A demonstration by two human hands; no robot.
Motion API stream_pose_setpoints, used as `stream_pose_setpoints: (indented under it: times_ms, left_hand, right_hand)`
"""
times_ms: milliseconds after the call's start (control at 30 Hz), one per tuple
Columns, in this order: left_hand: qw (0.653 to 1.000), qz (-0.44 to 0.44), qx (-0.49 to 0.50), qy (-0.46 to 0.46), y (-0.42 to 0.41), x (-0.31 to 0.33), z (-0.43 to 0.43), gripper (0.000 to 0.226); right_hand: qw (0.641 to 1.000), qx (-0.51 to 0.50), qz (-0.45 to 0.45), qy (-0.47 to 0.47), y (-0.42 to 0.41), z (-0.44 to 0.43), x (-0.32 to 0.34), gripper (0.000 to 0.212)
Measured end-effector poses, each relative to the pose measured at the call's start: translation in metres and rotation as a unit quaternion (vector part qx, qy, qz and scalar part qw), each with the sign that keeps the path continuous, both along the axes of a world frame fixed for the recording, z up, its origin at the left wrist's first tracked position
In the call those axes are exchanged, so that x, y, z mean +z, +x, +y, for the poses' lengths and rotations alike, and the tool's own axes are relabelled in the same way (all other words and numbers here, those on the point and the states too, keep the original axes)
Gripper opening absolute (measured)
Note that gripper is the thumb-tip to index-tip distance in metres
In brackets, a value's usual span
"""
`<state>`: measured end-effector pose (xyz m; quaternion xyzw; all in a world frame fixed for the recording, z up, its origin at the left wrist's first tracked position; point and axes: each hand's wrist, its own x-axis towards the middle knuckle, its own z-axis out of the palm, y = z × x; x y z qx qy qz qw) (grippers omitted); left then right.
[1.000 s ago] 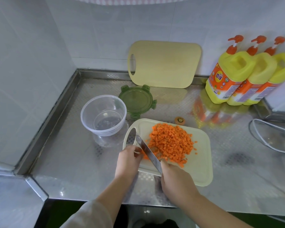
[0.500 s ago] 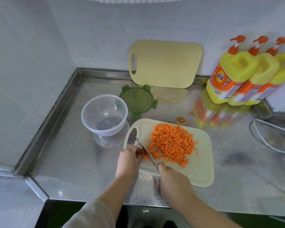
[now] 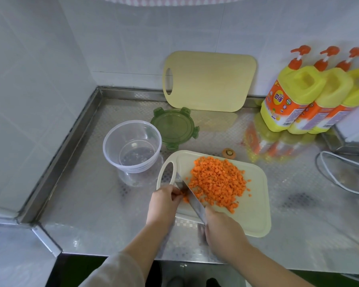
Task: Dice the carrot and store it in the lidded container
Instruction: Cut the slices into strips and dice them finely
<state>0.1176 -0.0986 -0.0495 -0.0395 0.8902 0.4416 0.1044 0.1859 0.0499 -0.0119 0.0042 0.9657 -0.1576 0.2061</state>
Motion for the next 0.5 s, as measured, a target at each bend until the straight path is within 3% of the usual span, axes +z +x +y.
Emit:
stream_pose_setpoints:
  times_ms: [100, 333, 467, 500]
  left_hand:
    - [1.0, -0.012, -0.019, 0.007, -0.001, -0.001, -0.002, 0.015]
    - [0.994, -0.012, -0.107, -0.016, -0.007, -0.002, 0.014, 0.021]
    - [0.997, -0.026, -0.056, 0.054, -0.014, 0.007, 0.016, 0.014]
    - [0.997, -0.014, -0.034, 0.068, -0.015, 0.011, 0.014, 0.013]
  right_hand:
    - [0.999, -0.005, 0.011, -0.03, -0.003, 0.015, 0.0, 0.006]
    - [0.999, -0.003, 0.021, -0.044, -0.013, 0.049, 0.011, 0.02]
    - [0.998, -0.015, 0.033, -0.044, -0.019, 0.067, 0.02, 0.002]
    - [0.998, -0.025, 0.033, -0.046, -0.021, 0.071, 0.022, 0.005]
